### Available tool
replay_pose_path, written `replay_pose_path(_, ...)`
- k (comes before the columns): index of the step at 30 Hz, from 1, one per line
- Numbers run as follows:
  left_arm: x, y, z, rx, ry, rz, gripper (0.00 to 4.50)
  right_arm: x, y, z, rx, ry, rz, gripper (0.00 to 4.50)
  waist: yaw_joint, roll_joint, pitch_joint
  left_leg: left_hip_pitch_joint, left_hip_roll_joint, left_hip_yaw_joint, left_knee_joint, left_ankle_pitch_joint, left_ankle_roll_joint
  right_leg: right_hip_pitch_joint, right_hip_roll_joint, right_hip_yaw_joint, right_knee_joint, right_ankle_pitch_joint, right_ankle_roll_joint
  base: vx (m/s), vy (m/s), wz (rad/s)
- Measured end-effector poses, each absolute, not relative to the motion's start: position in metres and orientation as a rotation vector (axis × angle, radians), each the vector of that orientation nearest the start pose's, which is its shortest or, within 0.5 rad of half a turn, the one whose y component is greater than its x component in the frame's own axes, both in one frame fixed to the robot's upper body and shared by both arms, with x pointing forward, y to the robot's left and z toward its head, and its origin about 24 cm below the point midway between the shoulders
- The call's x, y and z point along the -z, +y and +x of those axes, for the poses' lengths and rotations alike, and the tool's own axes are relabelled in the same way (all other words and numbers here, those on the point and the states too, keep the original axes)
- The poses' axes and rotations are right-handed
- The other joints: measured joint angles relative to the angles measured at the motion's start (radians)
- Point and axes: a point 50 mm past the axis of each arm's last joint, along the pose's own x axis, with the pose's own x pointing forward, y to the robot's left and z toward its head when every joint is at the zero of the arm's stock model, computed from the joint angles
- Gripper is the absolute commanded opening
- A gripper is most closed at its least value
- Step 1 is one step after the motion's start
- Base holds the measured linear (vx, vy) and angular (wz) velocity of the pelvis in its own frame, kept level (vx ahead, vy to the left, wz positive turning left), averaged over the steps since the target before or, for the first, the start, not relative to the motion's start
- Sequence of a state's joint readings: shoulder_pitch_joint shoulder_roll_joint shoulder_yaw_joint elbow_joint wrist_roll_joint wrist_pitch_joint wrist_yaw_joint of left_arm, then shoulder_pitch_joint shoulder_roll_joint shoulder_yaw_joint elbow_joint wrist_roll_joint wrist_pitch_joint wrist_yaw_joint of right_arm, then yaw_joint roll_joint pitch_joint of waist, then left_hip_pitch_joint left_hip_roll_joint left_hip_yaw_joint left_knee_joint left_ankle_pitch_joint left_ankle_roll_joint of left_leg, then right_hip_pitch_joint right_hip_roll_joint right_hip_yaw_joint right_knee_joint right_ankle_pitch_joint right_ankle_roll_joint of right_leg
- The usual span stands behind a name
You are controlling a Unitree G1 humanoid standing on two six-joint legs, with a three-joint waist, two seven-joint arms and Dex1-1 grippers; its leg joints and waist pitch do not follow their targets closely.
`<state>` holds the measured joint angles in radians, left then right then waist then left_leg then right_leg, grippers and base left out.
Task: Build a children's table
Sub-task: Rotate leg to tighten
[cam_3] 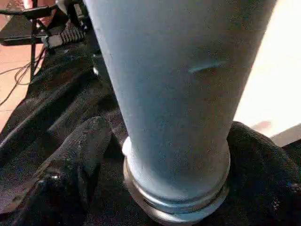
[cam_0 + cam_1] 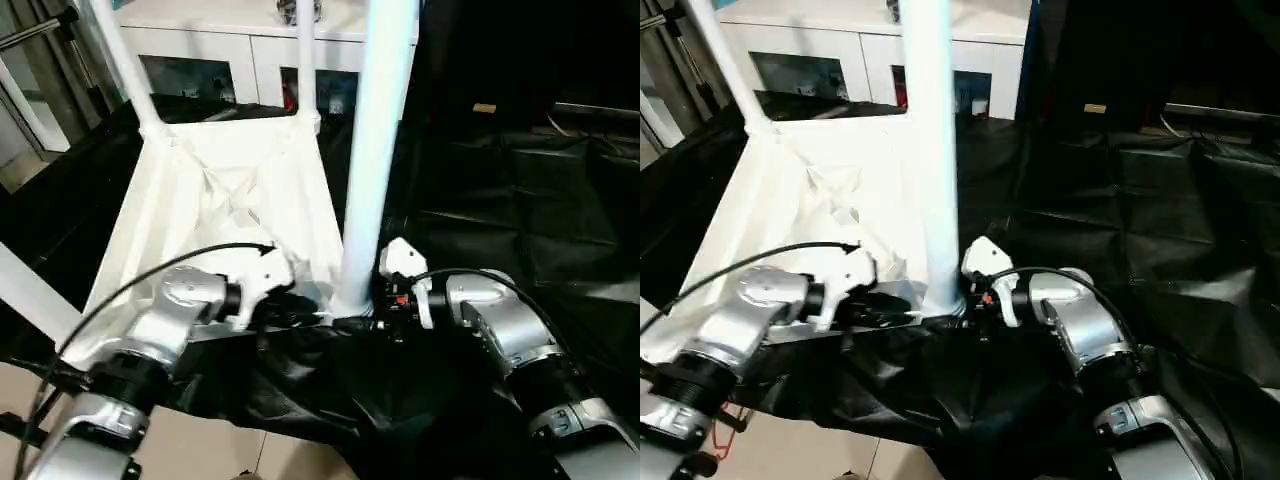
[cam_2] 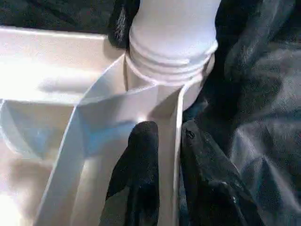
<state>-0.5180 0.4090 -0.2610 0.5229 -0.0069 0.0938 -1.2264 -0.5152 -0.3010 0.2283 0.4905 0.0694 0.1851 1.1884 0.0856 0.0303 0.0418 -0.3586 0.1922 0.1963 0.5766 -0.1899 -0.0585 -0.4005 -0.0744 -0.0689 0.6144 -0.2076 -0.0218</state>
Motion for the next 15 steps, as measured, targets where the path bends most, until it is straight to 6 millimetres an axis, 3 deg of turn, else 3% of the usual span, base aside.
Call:
replay_pose_path(3, -0.0467, 0.15, 0.3051, 1.334, 0.444, 0.378, 0.88, -0.0488, -0.1191, 0.3048, -1.329, 0.39, -0.203, 3.99, 0.002, 0.0, 0.0, 0.0, 0.0, 0.0, 0.001, 0.0, 0.0, 0.0, 0.0, 0.0, 0.0, 0.0, 0.0, 0.0, 0.0, 0.0)
replay_pose_path(5, -0.0462, 0.1512, 0.3052, 1.339, 0.44, 0.367, 0.51, -0.0487, -0.1194, 0.3048, -1.329, 0.39, -0.203, 3.99, 0.002, 0.0, 0.0, 0.0, 0.0, 0.0, 0.002, 0.0, -0.001, 0.0, 0.0, 0.0, 0.001, 0.0, 0.0, 0.0, 0.0, 0.0)
replay_pose_path(15, -0.0461, 0.1549, 0.3069, 1.39, 0.474, 0.31, 0.03, -0.049, -0.1197, 0.3043, -1.334, 0.385, -0.21, 3.99, 0.002, 0.0, 0.0, -0.001, 0.0, 0.0, 0.002, 0.0, 0.0, 0.0, 0.0, 0.0, 0.001, 0.0, 0.0, 0.0, 0.0, 0.0)
